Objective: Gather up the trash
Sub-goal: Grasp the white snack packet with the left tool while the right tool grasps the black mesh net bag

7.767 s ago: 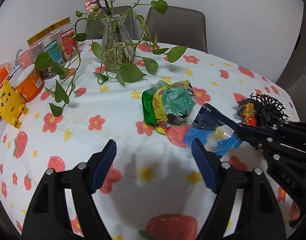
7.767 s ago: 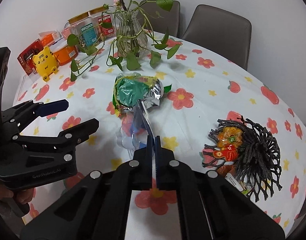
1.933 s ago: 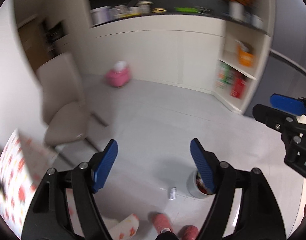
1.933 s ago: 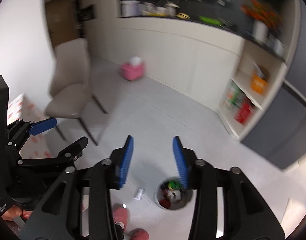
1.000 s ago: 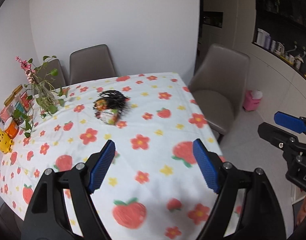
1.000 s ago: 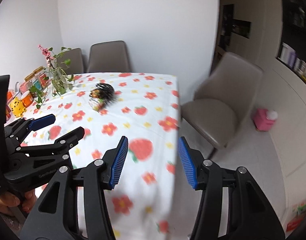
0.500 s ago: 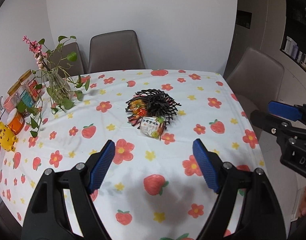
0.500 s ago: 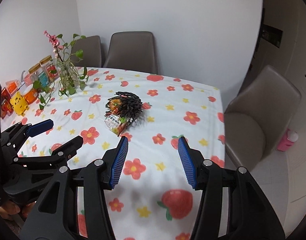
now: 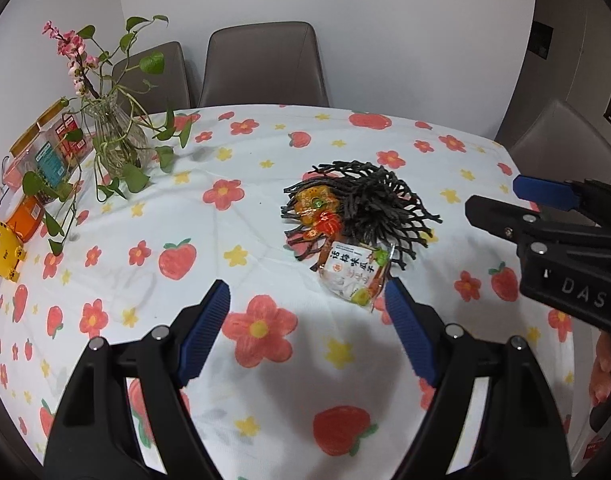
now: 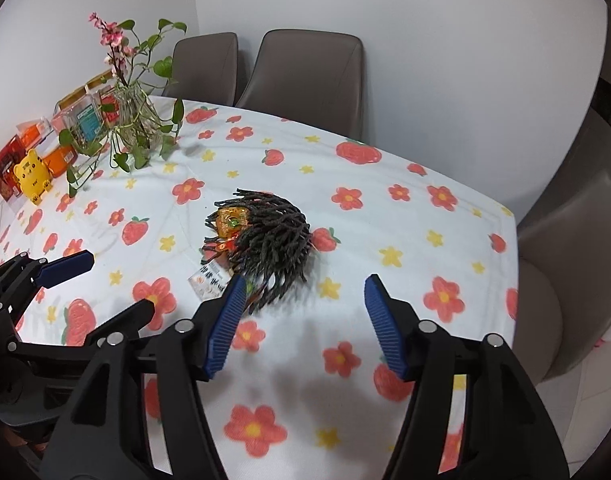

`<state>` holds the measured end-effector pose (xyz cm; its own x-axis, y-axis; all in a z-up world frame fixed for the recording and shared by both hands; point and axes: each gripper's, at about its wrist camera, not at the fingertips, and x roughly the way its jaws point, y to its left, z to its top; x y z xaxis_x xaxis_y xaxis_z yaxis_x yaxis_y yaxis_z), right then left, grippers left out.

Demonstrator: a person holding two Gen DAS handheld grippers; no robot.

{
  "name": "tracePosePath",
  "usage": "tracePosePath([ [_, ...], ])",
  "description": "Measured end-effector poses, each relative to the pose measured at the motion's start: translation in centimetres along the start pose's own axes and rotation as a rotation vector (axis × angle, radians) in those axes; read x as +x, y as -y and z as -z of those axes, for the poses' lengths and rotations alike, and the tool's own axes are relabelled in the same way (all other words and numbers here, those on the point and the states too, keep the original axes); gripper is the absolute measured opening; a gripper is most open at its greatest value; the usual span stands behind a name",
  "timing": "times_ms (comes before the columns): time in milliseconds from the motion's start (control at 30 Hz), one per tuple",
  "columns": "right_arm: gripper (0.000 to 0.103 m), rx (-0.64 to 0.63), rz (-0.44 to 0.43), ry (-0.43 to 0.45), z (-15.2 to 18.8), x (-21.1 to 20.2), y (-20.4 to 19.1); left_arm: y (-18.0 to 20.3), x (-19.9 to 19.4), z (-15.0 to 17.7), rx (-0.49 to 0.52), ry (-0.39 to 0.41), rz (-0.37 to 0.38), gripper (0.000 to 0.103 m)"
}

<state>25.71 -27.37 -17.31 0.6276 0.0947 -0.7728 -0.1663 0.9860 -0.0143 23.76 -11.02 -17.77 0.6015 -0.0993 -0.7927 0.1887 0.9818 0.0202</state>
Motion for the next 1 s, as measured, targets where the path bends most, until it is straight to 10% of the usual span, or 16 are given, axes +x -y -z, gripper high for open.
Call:
tracePosePath([
  [400, 0.059, 0.016, -0.079, -0.093, -1.6, 8.2, 1.9, 1.8, 6.7, -0.7, 0.061, -0.055, 0.072, 0.080],
  [533, 0.032, 0.018, -0.111, -0.135, -1.7, 9.5, 2.0, 2.0, 8.8, -0.1, 0.072, -0.073, 0.100, 0.080],
  [767, 0.009, -0.009, -0.120, -0.124, -1.5, 9.4, 0.9, 2.2, 9.0, -0.2, 0.064, -0.054, 0.169, 0.038],
  [1000, 0.007, 0.010, -0.102, -0.092, -1.6, 7.7, 0.7, 1.9, 7.6, -0.5, 0.042, -0.028, 0.155, 0.031],
])
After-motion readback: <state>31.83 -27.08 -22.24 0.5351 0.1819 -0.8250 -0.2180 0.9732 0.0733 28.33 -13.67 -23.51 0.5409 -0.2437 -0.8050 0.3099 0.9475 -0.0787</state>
